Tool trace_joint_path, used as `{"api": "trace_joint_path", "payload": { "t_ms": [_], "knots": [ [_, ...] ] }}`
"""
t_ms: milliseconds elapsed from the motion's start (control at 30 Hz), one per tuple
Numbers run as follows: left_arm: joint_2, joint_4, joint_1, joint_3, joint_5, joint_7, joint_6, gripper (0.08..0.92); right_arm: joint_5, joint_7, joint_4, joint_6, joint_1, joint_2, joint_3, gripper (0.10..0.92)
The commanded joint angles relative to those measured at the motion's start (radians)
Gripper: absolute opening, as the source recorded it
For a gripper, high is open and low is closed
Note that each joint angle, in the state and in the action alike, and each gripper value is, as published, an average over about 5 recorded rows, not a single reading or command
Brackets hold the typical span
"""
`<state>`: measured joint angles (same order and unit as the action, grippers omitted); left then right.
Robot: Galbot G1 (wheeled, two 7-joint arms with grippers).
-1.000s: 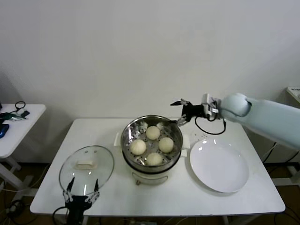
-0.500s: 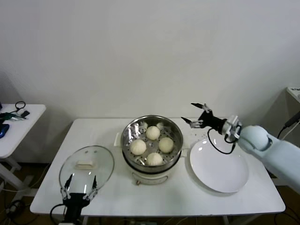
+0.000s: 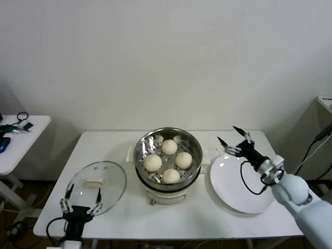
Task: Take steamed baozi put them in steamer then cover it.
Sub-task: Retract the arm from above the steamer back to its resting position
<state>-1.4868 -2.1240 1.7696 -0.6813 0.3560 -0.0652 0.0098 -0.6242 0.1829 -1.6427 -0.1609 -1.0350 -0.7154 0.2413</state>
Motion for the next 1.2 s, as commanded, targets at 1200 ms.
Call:
{"api": "trace_joint_path", "payload": {
  "t_ms": [1200],
  "knots": [
    [0.099,0.544,-0.378,0.031,1.285,-0.111,0.051,0.823,0.204,0.063,0.063,0.040,-0.268,-0.246,0.305,0.823]
  ]
}}
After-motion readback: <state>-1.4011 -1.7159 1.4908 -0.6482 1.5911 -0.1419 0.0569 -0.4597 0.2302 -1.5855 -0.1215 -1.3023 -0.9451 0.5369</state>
